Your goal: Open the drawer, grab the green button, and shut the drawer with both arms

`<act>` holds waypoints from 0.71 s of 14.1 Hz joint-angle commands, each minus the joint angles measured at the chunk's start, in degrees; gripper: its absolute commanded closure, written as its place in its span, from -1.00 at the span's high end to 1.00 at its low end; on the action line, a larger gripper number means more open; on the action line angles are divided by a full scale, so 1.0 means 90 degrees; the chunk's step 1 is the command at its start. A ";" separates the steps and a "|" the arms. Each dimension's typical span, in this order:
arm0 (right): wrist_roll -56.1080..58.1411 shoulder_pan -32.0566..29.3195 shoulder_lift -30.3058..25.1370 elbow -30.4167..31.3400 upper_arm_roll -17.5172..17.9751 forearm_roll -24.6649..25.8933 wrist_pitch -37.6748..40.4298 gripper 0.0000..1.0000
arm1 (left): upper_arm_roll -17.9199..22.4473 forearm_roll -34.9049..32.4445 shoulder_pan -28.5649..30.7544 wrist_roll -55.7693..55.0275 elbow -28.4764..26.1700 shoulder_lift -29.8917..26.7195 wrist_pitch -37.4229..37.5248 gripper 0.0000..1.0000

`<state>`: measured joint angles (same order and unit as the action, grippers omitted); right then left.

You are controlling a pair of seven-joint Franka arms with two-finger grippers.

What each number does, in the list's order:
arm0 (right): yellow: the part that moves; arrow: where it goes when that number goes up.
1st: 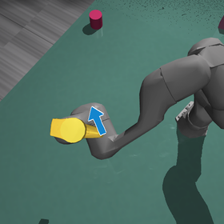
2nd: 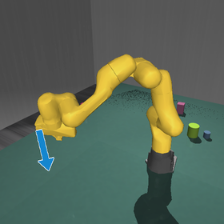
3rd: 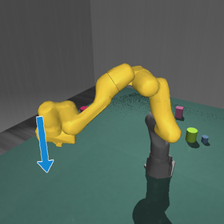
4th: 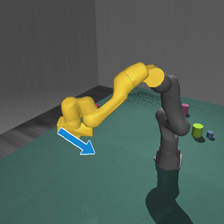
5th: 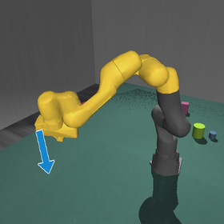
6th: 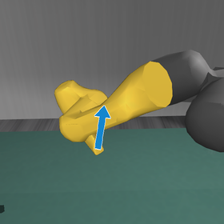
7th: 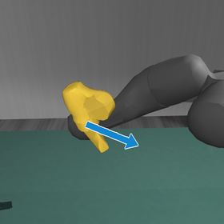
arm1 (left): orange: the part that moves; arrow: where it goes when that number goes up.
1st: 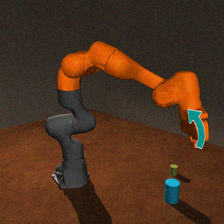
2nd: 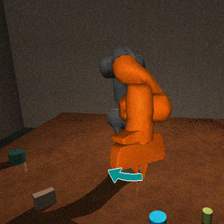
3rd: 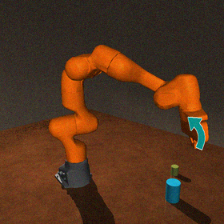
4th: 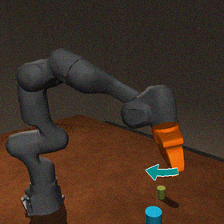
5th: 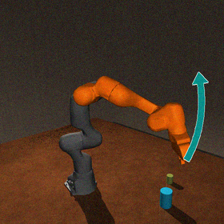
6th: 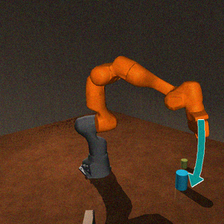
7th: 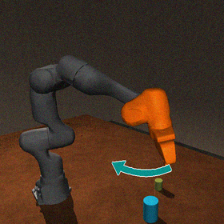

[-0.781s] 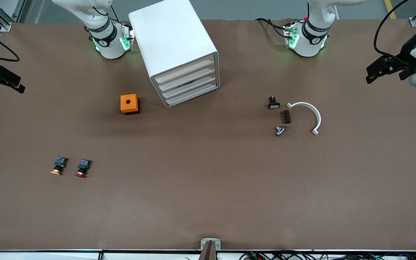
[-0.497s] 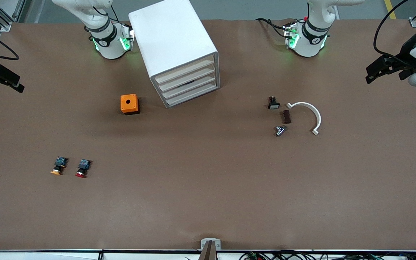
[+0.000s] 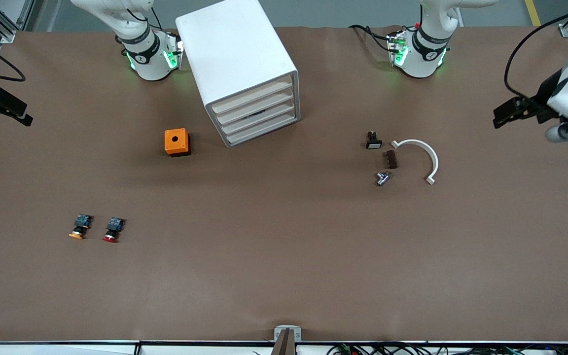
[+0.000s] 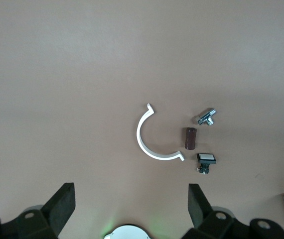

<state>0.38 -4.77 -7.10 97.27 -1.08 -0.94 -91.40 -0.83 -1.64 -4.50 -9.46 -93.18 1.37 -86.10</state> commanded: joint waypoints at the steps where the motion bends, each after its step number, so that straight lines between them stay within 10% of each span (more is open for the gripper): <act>1: 0.0017 -0.0007 -0.0100 -0.0007 0.0042 0.0026 0.0116 1.00 | -0.0074 -0.0024 -0.0182 -0.0469 0.0275 0.0705 -0.0081 1.00; 10: 0.0417 0.0052 -0.0100 -0.0036 0.0042 0.0046 0.0233 1.00 | -0.0171 0.1548 -0.1773 -0.7583 0.1105 0.3508 -0.0238 1.00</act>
<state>3.95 -4.64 -7.21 97.04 -0.85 -0.94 -90.08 -2.72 10.13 -18.27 -64.94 -88.15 28.21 -89.72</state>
